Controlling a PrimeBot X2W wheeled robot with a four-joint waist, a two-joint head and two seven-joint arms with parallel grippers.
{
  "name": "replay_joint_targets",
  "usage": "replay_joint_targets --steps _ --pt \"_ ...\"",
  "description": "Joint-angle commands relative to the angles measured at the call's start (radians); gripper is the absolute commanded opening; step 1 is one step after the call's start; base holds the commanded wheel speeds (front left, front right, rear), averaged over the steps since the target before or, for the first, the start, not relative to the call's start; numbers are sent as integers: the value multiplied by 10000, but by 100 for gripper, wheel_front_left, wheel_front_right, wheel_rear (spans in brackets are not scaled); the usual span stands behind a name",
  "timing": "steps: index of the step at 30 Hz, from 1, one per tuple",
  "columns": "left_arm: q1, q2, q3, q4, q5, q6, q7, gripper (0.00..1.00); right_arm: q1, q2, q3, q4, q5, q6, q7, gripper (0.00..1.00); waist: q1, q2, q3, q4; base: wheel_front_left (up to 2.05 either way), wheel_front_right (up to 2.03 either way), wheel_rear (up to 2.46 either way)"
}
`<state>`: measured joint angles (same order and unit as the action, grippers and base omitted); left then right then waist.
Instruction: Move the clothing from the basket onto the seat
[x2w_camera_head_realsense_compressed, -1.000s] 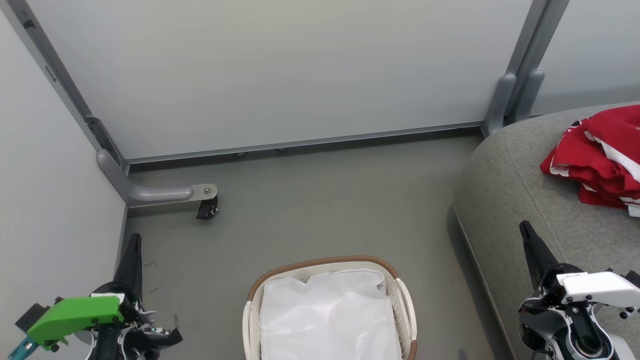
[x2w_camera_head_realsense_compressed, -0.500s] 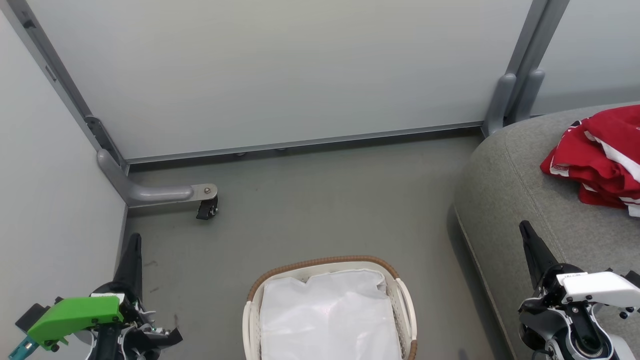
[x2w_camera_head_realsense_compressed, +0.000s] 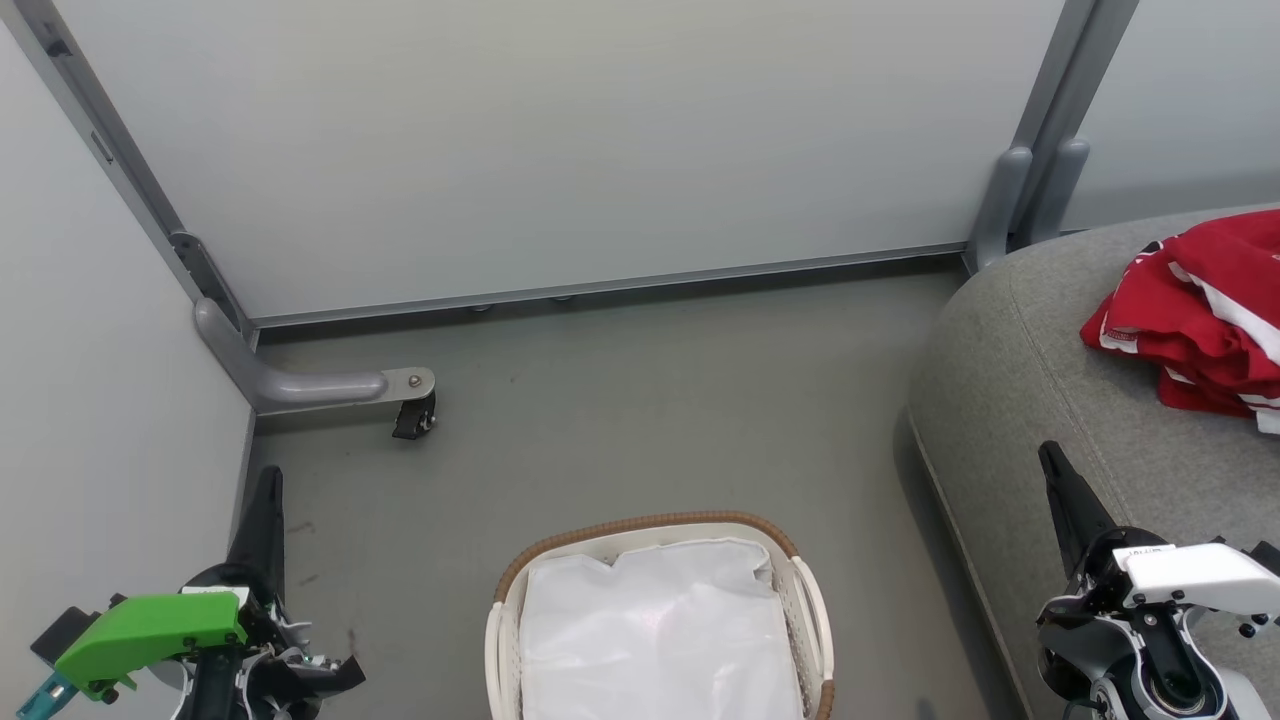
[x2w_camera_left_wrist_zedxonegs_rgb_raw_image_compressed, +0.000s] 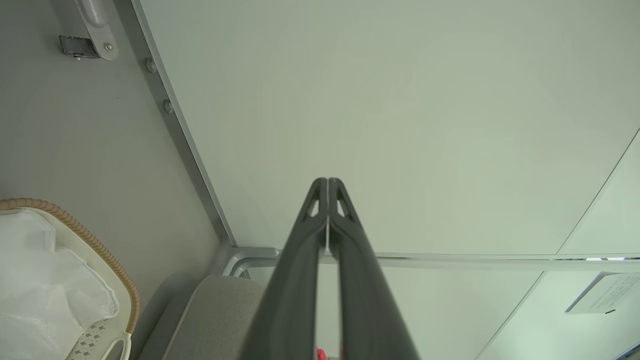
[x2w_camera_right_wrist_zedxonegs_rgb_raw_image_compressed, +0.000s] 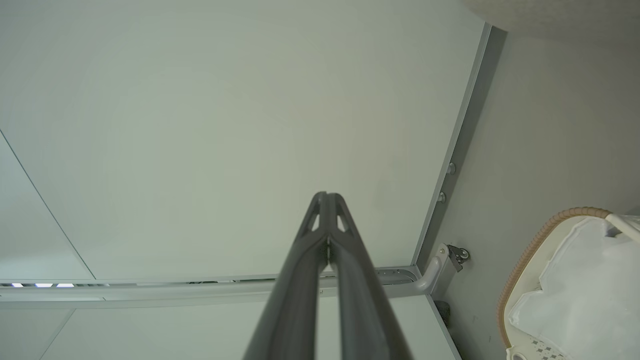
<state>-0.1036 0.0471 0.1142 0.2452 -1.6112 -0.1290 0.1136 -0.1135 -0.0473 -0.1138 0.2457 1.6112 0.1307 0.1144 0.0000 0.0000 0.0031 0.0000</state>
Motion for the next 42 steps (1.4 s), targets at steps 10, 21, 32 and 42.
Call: replay_joint_targets --steps 10,21,32,42 --pt "-95 59 19 -15 -35 -39 40 0 107 -56 -16 -39 35 0 29 0 0 0 0 0 0 0 0" --pt "-95 59 19 -15 -36 -39 40 0 108 -57 -16 -39 36 0 28 0 0 0 0 0 0 0 0" --pt "-95 59 18 -16 -36 -39 40 0 108 -57 -16 -39 36 0 28 0 0 0 0 0 0 0 0" --pt "-96 59 18 -16 -36 -39 40 0 108 -57 -15 -39 36 0 28 0 0 0 0 0 0 0 0"
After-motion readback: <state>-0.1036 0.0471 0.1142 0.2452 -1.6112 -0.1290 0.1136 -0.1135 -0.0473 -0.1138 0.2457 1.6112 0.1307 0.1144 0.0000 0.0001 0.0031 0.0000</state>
